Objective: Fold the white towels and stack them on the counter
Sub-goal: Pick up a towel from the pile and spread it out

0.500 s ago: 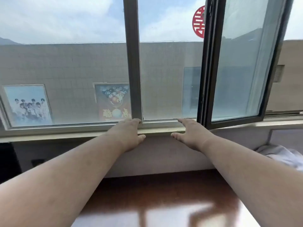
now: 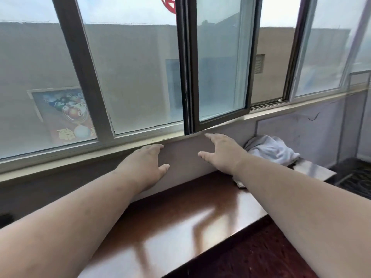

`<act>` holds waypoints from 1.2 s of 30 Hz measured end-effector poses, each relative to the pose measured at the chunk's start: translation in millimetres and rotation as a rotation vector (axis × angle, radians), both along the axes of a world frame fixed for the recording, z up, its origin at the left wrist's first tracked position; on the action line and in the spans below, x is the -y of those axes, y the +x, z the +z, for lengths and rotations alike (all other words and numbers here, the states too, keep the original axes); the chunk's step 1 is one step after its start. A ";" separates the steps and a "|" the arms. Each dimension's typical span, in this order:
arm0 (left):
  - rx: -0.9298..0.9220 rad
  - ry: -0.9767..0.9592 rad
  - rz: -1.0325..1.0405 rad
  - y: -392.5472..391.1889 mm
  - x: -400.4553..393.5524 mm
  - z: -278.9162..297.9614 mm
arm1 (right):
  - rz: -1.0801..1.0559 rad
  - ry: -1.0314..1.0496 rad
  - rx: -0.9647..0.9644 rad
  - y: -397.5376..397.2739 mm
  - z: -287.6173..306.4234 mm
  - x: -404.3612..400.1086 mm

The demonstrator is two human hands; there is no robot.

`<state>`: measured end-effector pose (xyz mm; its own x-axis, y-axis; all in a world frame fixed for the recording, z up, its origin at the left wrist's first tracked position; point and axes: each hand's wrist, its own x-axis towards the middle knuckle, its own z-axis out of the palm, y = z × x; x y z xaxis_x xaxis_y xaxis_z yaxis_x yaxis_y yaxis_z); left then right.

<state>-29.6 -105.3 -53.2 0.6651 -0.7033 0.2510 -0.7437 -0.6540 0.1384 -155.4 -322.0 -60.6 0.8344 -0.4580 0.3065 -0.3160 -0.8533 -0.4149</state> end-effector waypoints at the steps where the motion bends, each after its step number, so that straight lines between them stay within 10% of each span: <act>1: -0.011 -0.002 -0.030 -7.3 14.2 -4.4 | -0.030 -0.002 0.008 -11.5 -6.1 11.5; 20: -0.145 0.046 -0.236 -186.5 332.6 -127.4 | -0.419 0.230 -0.064 -244.8 -155.7 293.3; 36: -0.286 0.062 -0.146 -110.0 488.9 -207.6 | -0.409 0.280 -0.130 -167.3 -217.6 435.8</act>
<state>-139.6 -594.2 -260.8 0.5933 -0.8047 0.0223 -0.7672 -0.5568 0.3184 -322.7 -757.8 -278.2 0.5930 -0.8047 0.0306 -0.6648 -0.5106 -0.5452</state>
